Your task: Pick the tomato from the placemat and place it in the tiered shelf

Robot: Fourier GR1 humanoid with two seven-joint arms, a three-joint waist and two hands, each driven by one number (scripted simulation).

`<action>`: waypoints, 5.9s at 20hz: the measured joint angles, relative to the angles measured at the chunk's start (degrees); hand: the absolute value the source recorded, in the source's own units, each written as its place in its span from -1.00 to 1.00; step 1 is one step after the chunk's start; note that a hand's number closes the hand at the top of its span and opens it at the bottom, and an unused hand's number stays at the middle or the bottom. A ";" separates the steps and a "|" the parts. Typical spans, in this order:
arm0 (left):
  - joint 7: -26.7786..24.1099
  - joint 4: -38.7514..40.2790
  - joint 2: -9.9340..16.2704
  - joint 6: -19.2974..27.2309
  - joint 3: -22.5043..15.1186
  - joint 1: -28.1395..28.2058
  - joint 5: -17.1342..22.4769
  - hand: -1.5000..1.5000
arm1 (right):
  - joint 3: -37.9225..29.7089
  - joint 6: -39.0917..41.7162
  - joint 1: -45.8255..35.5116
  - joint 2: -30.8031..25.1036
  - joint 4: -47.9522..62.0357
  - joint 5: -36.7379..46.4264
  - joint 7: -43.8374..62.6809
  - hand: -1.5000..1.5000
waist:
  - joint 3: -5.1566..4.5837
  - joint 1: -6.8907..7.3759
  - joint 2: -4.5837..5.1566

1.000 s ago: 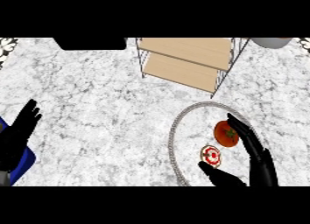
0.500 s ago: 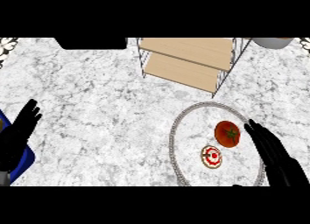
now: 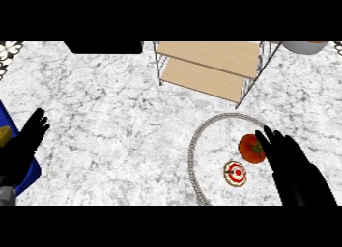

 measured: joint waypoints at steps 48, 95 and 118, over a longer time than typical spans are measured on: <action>4.54 -2.50 -8.38 -7.15 9.60 -0.53 -9.78 0.00 | -16.18 -5.14 -8.58 15.49 28.35 14.75 -26.02 1.00 | -0.46 -0.47 -0.48; 5.12 -2.67 -8.73 -8.45 11.21 -0.23 -10.22 0.00 | -17.75 8.17 -75.45 28.41 23.62 -1.70 27.00 1.00 | -0.12 -0.60 -0.42; 4.48 -2.69 -9.04 -9.55 11.46 -0.50 -10.91 0.00 | -32.08 5.65 -78.29 22.91 49.06 5.44 15.85 1.00 | -0.03 0.42 0.19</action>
